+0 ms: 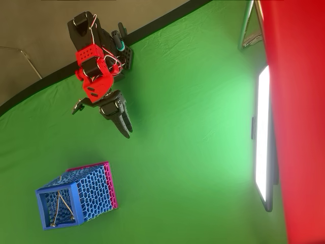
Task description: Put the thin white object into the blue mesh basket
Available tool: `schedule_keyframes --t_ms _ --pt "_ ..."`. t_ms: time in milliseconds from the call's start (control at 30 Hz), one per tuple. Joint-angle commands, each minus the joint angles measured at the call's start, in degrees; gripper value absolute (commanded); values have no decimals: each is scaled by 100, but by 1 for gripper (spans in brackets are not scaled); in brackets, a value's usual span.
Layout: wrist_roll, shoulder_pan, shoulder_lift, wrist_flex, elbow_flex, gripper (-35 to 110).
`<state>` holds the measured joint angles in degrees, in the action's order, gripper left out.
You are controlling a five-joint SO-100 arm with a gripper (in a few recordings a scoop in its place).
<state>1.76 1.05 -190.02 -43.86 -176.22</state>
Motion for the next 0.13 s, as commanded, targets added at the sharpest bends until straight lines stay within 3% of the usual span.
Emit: schedule_keyframes --t_ms 0,100 --pt "44 -70 -35 -202 -44 21" --pt "35 -70 -35 -431 -44 20"
